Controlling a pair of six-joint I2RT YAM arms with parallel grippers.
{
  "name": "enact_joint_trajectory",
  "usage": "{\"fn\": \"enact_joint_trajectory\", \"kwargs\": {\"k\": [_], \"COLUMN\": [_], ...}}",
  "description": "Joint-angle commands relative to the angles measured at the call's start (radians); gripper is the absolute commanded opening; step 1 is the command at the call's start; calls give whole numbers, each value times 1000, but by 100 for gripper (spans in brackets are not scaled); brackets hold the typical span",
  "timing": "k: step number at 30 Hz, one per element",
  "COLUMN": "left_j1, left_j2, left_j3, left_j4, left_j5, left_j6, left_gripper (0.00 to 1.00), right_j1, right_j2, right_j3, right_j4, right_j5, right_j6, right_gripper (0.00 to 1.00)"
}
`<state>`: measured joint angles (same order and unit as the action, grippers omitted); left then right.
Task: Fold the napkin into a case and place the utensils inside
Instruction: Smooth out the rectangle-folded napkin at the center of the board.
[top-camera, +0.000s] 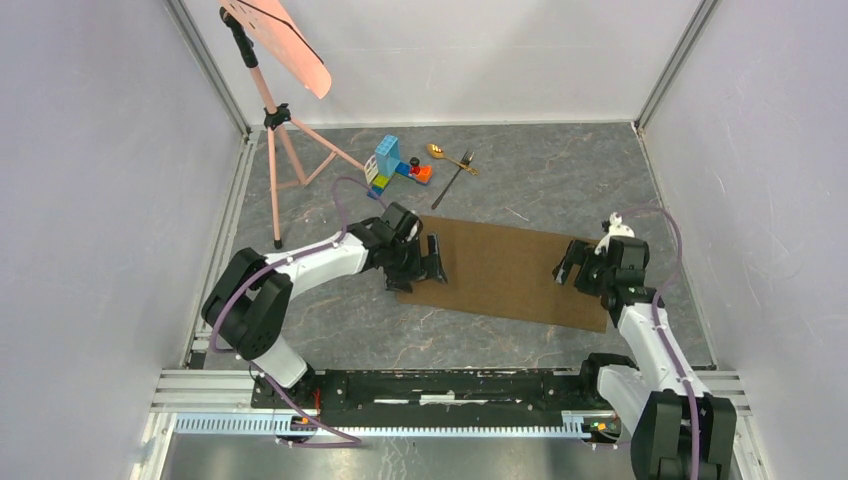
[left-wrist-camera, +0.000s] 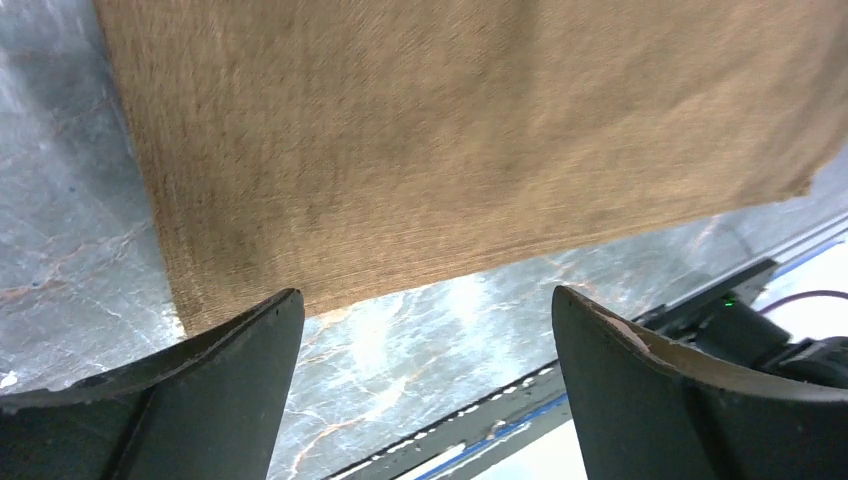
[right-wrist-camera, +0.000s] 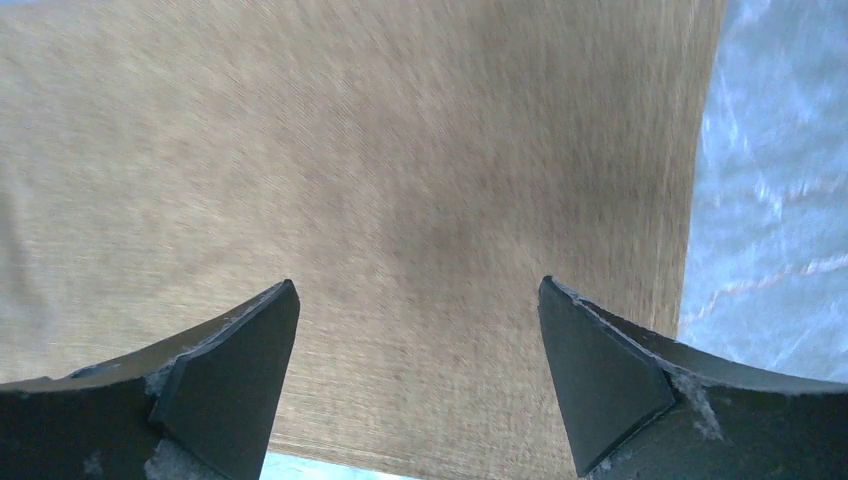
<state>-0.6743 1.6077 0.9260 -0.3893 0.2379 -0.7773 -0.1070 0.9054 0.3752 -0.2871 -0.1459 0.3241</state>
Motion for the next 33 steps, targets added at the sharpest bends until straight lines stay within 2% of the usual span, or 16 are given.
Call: {"fn": "enact_joint_trajectory", "kwargs": {"k": [1,5,9,12,18,24,28,33], "left_j1": [36,93,105,122,185,226,218,206], "left_j2": [-21,124,262,339,461,540,493,425], "left_j3": [188,347,480,539,571,577,588,626], "left_j4": [-34,17,52,87,99,32,-9,-17], "left_j5": [29,67,66,56,17,-25,-42,32], "left_j6": [-19,-52,-65,-67,-30,24,61,26], "left_gripper": [100,100,100,100,100,100,100,100], "right_j1": [-8,-28,-84,-116,-174,-259,-265,-207], "right_j2": [50,220,352,409,496,591,567,442], "right_j3": [164,240,257,259,255,236,274,288], "right_j4": [44,175,330,389,409,414,330,335], "right_j5": [-67,-143,-246,-262,-245,-213,-163,-234], "right_j6": [-17,56,112,118,78,24,-36,0], "right_gripper": [95,85,87,91,93,94,92,94]}}
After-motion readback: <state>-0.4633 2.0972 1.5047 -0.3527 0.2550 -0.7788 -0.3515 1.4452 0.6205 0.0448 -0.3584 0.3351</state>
